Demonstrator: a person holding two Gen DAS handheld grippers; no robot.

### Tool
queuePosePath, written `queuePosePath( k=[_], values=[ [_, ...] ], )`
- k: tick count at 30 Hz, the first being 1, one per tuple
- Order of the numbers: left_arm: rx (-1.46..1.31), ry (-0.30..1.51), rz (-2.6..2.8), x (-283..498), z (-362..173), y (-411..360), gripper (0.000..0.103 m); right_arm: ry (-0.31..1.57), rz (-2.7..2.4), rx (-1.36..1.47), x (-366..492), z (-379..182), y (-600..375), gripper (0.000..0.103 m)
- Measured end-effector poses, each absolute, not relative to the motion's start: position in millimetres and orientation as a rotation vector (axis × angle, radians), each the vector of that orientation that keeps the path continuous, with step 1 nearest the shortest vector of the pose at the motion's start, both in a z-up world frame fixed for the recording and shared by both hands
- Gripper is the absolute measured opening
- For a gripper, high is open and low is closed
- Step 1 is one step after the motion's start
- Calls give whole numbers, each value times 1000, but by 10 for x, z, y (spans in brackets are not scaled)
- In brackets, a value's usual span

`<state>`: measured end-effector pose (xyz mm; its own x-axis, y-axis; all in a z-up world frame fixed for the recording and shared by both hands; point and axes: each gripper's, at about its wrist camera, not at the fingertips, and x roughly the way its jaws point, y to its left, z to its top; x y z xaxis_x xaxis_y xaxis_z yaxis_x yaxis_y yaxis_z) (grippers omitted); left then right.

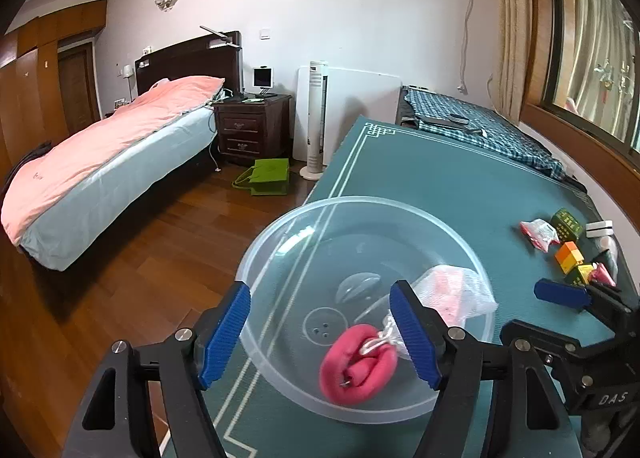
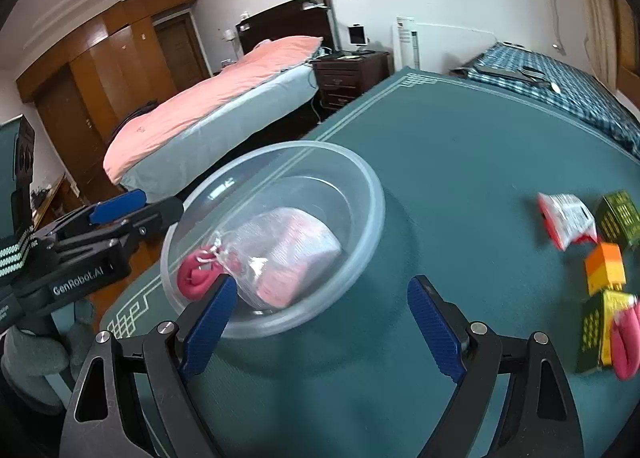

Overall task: Organize objects
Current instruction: 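Move the right tool to the pink foam roll on the yellow box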

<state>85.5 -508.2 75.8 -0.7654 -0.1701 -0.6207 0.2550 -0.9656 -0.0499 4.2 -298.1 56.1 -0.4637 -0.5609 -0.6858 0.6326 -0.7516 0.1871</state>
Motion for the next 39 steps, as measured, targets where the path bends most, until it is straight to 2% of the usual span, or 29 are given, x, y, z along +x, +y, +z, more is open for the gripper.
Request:
queuePosePath(
  k=[13,29,39],
  values=[
    [972,156,-2799,766,822,-4742,85,-1,-2332,1020,59,553,-2383,88],
    [1020,50,-2896,591,877,-4026,85,-115,-2594,966,16,663,-1306,88],
    [1069,-23,-2968,507,870,-3557,85,-81,-2670,939,-191,708,-907,88]
  ],
)
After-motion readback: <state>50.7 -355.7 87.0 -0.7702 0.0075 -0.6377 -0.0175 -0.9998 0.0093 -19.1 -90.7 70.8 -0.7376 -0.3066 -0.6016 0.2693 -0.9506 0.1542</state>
